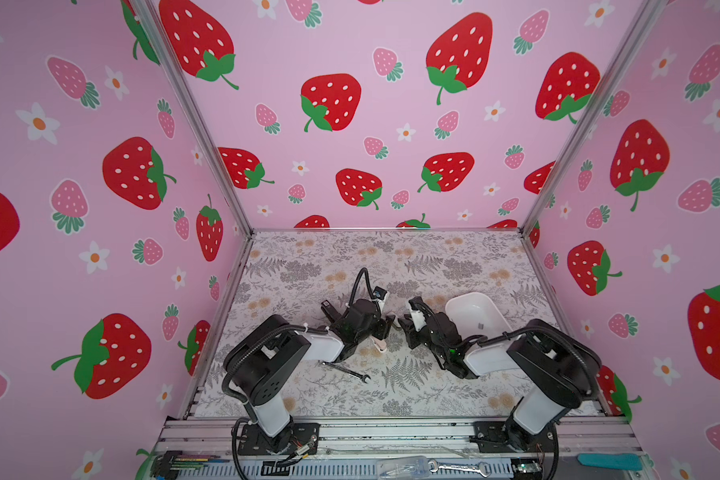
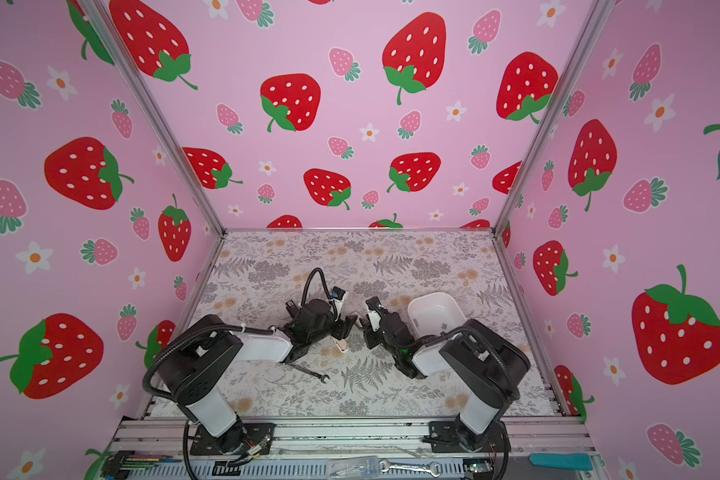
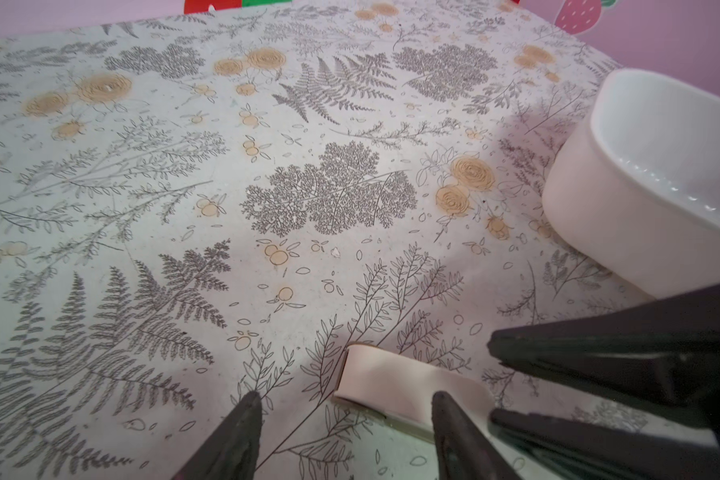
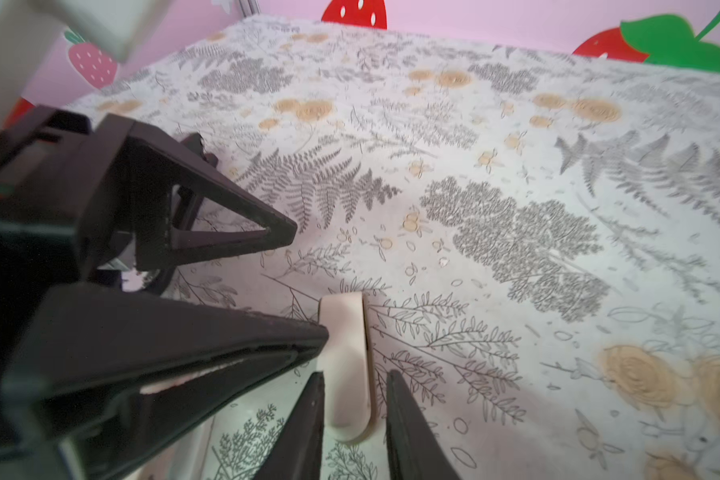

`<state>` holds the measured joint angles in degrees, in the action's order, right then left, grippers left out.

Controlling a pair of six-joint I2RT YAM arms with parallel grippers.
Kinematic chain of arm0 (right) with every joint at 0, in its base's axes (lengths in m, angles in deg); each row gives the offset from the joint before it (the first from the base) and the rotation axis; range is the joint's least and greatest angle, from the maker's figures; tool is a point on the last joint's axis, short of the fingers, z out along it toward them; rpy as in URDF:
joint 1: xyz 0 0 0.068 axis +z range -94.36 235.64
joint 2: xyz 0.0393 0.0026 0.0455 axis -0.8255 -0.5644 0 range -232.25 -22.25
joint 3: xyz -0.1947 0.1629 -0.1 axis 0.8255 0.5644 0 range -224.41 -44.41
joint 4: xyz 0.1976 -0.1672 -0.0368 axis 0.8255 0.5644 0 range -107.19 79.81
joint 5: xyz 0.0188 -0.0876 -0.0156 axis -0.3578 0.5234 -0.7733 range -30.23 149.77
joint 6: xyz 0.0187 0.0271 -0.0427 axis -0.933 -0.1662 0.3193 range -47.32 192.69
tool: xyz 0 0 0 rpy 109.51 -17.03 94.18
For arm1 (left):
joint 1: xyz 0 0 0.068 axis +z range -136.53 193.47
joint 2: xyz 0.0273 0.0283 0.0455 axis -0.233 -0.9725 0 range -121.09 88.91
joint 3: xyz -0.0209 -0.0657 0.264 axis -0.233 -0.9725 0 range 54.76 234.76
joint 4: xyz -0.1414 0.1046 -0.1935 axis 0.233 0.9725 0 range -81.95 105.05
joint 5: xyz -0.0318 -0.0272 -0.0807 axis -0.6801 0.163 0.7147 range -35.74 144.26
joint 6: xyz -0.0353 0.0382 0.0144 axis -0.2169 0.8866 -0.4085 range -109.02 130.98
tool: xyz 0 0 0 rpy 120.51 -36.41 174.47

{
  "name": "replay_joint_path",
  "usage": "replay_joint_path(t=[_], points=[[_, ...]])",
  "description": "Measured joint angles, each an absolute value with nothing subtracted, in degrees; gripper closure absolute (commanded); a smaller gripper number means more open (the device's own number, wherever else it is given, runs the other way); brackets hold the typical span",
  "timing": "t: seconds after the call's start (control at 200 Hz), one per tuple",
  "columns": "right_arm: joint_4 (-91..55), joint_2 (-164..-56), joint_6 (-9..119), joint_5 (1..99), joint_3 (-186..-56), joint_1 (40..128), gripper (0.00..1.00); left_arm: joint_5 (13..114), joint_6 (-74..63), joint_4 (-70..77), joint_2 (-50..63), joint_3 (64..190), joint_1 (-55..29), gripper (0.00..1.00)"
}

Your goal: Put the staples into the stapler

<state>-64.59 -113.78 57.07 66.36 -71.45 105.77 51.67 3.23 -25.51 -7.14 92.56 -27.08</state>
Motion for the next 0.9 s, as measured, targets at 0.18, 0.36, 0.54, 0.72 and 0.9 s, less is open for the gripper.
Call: replay_joint_path(t=[0.18,0.36,0.54,0.72,0.9], points=[[-52.1,-100.3,53.9,73.9,-73.9,105.7,0.70,49.7,3.2,-19.2,4.0,92.6,-27.1,0.30],[-38.2,-88.6,47.5,84.5,-73.4,104.0,0.70,45.5,1.3,-13.6,17.4,89.6,-27.0,0.27],[-30.2,-75.5,41.9,88.8,-66.5,98.7,0.70,39.4,-2.7,-4.3,30.2,85.3,-25.6,0.20],[-27.1,-72.8,38.4,86.4,-62.3,91.3,0.71,35.2,-6.6,4.2,38.8,82.5,-23.6,0.19],[-29.6,-80.6,36.9,80.7,-61.7,86.2,0.74,32.9,-9.1,8.7,46.5,78.2,-23.0,0.13]])
